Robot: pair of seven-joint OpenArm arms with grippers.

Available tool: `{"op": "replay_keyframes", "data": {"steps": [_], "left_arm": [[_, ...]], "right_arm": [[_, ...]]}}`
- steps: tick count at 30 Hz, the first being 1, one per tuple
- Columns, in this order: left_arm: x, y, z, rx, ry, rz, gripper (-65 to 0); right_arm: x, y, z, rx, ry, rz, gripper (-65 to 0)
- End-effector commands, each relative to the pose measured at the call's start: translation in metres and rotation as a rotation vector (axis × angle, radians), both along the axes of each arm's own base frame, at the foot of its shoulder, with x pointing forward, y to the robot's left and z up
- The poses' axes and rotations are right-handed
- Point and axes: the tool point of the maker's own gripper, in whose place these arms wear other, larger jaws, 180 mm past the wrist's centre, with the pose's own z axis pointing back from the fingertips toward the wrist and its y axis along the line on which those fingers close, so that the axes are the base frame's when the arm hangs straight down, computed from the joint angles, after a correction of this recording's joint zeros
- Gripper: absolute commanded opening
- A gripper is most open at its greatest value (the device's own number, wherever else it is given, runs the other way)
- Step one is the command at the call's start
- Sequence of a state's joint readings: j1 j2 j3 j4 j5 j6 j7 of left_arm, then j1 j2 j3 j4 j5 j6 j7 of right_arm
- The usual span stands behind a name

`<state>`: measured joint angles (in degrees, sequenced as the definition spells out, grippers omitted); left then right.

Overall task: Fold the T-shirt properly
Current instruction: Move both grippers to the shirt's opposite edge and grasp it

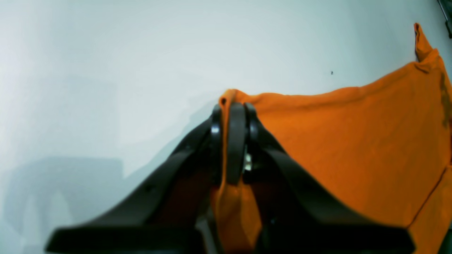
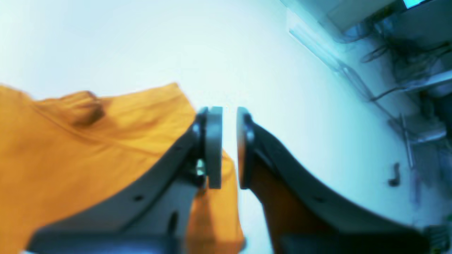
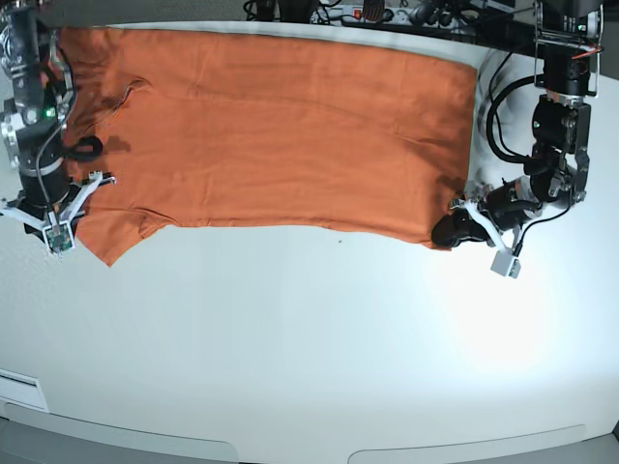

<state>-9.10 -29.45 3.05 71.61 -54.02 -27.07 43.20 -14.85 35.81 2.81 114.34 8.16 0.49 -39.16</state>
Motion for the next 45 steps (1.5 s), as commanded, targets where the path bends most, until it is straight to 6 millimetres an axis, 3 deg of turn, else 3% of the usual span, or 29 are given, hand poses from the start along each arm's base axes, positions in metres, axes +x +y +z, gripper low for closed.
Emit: {"op": "replay_keyframes", "data": {"steps": [1,6,10,15,19,25,33,36,39,45], "left_arm": [[-0.003,0.008,-0.005,0.058,0.027,-0.011,-65.0],[-0.003,0.008,-0.005,0.057,0.026,-0.011,-65.0],[-0.003,0.008,-0.005,0.057,0.026,-0.011,-65.0],[-0.003,0.008,-0.005,0.058,0.027,-0.011,-65.0],[-0.003,0.008,-0.005,0.057,0.026,-0.011,-65.0],[-0.002,0.007,-0.003,0.043,0.025,-0.009,-65.0],[-0.002,0.007,-0.003,0.046,0.025,-0.010,-65.0],[-0.003,0.007,-0.004,0.050,0.025,-0.010,-65.0],[-0.003,0.007,-0.004,0.050,0.025,-0.010,-65.0],[-0.003,0.007,-0.004,0.050,0.025,-0.010,-65.0]], "right_arm": [[0.014,-0.014,0.013,-0.017,-0.043,-0.022,-50.3],[0.054,-0.042,-0.021,0.175,0.077,-0.068,-45.2],[0.079,-0.039,-0.038,0.427,0.190,-0.028,-41.9],[0.094,-0.041,-0.057,0.706,0.298,-0.023,-41.1],[0.092,-0.049,-0.079,0.816,0.375,-0.053,-41.1],[0.072,-0.023,-0.109,0.902,0.511,0.008,-41.2],[0.068,0.001,-0.116,0.923,0.561,0.070,-41.3],[0.067,-0.001,-0.116,0.917,0.561,0.066,-47.9],[0.066,-0.005,-0.116,0.909,0.563,0.061,-63.5],[0.070,-0.005,-0.112,0.922,0.541,0.064,-65.0]]}}
